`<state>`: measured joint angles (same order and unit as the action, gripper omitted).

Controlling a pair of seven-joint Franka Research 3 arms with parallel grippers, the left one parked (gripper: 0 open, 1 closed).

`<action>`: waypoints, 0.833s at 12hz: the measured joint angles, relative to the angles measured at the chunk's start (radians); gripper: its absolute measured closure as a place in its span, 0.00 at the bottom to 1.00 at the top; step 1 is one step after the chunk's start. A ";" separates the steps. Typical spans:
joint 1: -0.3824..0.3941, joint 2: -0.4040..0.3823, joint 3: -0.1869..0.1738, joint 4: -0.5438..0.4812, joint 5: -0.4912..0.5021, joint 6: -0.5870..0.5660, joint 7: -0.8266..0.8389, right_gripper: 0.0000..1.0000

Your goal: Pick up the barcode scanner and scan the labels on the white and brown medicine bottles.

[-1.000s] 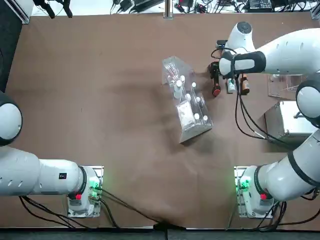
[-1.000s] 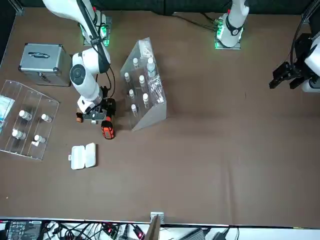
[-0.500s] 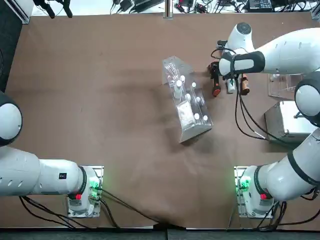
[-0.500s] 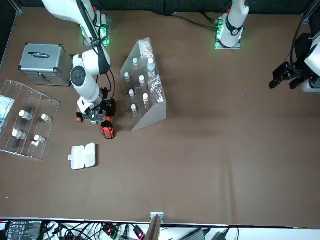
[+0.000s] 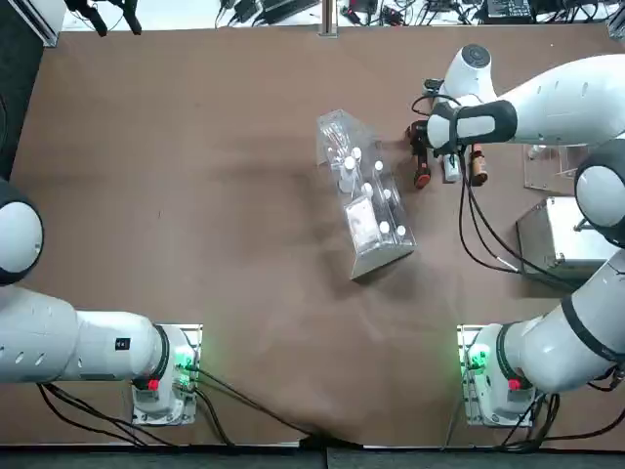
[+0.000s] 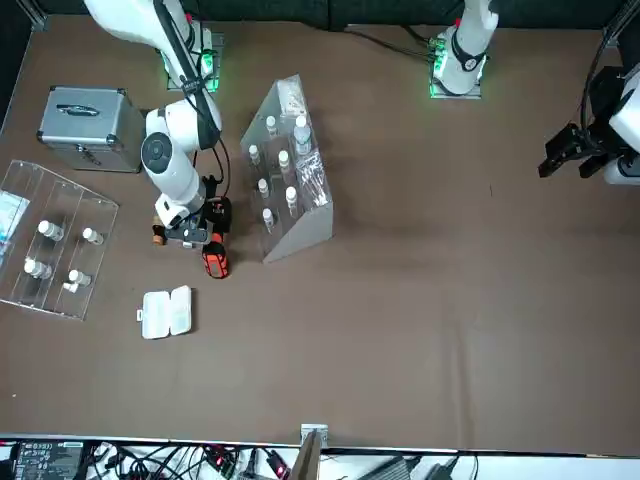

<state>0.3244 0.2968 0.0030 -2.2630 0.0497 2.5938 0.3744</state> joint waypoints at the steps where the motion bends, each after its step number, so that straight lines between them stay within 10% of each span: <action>1: 0.000 0.000 0.000 0.000 0.000 0.000 0.001 0.14; 10: 0.006 0.022 0.001 0.010 0.000 0.013 0.013 0.27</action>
<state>0.3300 0.3191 0.0043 -2.2529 0.0497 2.6064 0.3875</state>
